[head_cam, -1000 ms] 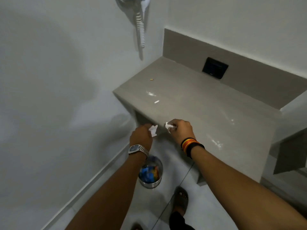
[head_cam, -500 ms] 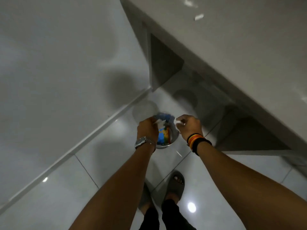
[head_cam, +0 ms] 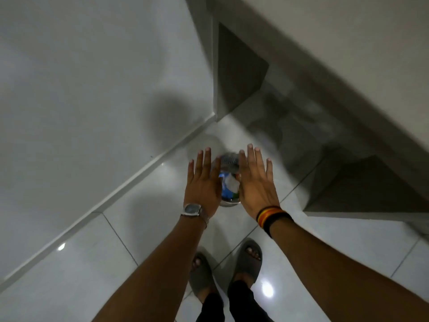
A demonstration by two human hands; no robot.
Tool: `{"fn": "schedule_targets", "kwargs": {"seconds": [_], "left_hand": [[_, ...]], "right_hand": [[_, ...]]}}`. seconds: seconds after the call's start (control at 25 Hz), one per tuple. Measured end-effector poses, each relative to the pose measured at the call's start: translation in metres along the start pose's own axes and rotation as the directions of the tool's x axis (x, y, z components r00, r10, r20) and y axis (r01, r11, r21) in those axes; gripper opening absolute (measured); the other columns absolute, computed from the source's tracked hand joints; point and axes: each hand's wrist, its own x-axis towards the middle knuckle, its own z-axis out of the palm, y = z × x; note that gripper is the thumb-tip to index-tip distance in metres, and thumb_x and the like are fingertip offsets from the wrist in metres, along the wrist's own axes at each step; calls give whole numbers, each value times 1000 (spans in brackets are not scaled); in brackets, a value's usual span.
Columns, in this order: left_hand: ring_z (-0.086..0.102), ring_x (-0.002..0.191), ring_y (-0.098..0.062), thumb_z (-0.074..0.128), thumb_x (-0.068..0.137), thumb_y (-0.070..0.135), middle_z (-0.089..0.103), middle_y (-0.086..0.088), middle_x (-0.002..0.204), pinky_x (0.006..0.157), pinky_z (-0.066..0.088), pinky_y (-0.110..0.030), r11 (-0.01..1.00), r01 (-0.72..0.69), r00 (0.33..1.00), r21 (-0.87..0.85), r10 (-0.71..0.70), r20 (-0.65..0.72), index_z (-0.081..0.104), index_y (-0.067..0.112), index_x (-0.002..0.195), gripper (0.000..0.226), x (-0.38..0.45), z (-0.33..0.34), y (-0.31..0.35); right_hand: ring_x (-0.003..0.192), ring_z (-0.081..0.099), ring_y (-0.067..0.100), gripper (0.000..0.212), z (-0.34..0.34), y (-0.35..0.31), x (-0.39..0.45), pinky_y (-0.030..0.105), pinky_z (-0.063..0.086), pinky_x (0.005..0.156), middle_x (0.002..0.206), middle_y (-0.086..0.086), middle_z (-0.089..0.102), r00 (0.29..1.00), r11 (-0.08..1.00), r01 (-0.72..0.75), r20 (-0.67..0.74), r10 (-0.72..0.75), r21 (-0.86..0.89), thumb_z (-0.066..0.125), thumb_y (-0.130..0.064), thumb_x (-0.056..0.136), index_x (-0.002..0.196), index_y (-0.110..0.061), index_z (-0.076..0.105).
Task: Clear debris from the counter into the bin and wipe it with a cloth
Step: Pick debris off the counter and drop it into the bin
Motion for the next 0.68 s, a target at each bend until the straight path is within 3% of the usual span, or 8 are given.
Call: {"fn": "schedule_targets", "kwargs": {"seconds": [0.12, 0.24, 0.32, 0.44, 0.56, 0.68], "left_hand": [[1, 154, -34, 45, 99, 29, 4, -15, 167, 125, 9, -54, 999, -31, 984, 31, 36, -174, 15, 17, 159, 68, -1, -96, 2], [3, 154, -34, 42, 100, 29, 8, -14, 167, 125, 10, -53, 997, -52, 971, 59, 64, -231, 19, 16, 158, 64, -1, -219, 22], [11, 154, -34, 43, 98, 28, 16, -14, 166, 124, 17, -51, 992, -96, 963, 75, 112, -244, 24, 15, 157, 63, 10, -284, 38], [39, 143, -31, 42, 96, 27, 46, -13, 153, 115, 37, -44, 981, -169, 952, 98, 188, -240, 43, 15, 148, 53, 44, -359, 62], [61, 112, -31, 44, 97, 23, 67, -11, 122, 92, 52, -41, 980, -164, 957, 113, 186, -225, 60, 13, 129, 37, 84, -400, 82], [61, 108, -29, 44, 98, 21, 68, -11, 116, 85, 54, -41, 982, -149, 963, 116, 170, -207, 65, 12, 122, 33, 131, -409, 97]], "right_hand": [[154, -6, 35, 104, -85, -30, -6, 60, -3, 121, 167, 16, -4, 999, 997, 18, -45, -22, -75, 74, -23, 82, 159, -13, 5], [154, -2, 33, 95, -193, -65, -11, 61, 3, 122, 167, 16, 0, 988, 985, 41, -142, -65, -168, 66, -16, 85, 159, -13, 6], [154, 11, 30, 82, -257, -79, -9, 60, 6, 123, 167, 14, 13, 972, 990, -5, -233, -28, -140, 56, -8, 88, 158, -13, 15], [138, 45, 28, 52, -336, -77, 10, 55, 17, 122, 150, 11, 49, 937, 992, -126, -333, 108, -32, 52, -21, 95, 146, -14, 43], [110, 63, 30, 35, -379, -58, 36, 43, 46, 102, 123, 10, 66, 929, 979, -204, -311, 200, 19, 53, -26, 96, 129, -14, 60], [98, 66, 32, 27, -399, -42, 73, 41, 56, 85, 112, 11, 68, 931, 978, -196, -300, 210, 76, 56, -22, 94, 117, -13, 67]]}}
